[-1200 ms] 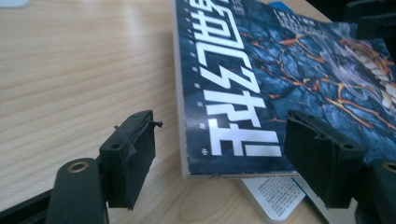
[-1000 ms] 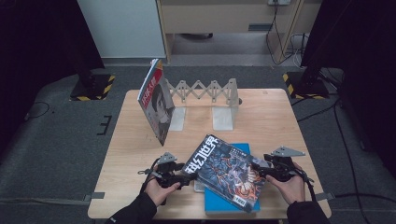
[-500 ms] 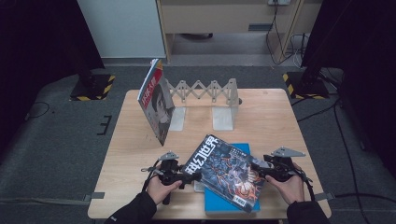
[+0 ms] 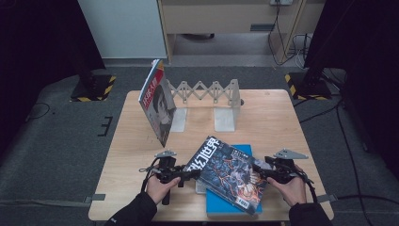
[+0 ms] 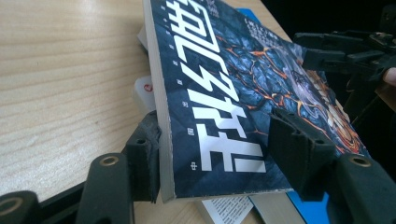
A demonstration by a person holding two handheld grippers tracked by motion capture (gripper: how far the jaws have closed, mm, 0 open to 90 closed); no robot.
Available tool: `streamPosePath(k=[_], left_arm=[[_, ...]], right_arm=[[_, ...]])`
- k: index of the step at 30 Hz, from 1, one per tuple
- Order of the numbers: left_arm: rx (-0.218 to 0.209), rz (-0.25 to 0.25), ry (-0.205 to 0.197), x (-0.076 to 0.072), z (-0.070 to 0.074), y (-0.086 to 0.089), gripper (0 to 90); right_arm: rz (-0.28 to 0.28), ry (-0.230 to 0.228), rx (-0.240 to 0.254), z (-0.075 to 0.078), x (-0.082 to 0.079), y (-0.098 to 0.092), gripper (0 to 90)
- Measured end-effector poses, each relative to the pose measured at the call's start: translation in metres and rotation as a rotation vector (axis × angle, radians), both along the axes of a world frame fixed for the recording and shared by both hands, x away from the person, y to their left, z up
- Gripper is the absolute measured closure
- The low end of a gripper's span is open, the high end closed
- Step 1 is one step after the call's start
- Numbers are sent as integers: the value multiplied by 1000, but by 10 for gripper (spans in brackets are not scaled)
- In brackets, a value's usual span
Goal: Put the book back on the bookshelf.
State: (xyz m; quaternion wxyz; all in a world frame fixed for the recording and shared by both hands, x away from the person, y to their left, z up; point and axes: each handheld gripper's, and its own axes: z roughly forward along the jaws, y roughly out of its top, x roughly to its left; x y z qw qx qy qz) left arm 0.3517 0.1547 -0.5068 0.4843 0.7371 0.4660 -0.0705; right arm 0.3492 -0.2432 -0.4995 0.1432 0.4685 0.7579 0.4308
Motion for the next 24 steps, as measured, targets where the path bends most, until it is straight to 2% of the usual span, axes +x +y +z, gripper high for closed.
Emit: streamPosePath(k=[3, 7, 13, 15, 18, 21, 24], left_arm=[[20, -11, 12, 2, -5, -2, 358], [15, -21, 10, 3, -10, -3, 339], [1, -51, -6, 5, -17, -8, 257], [-1, -53, -5, 5, -16, -7, 276], [2, -43, -14, 5, -7, -4, 327], [-35, -40, -37, 2, 6, -1, 426], [-144, -34, -26, 1, 14, 1, 464]], right_arm=[[2, 2, 2, 0, 0, 0, 306], [0, 1, 3, 0, 0, 0, 306], [-1, -2, 1, 0, 0, 1, 306], [-2, -2, 3, 0, 0, 1, 306], [-3, -1, 4, 0, -1, 1, 306], [-4, -6, 6, -1, -1, 1, 308], [-6, -8, 7, -1, -1, 1, 311]])
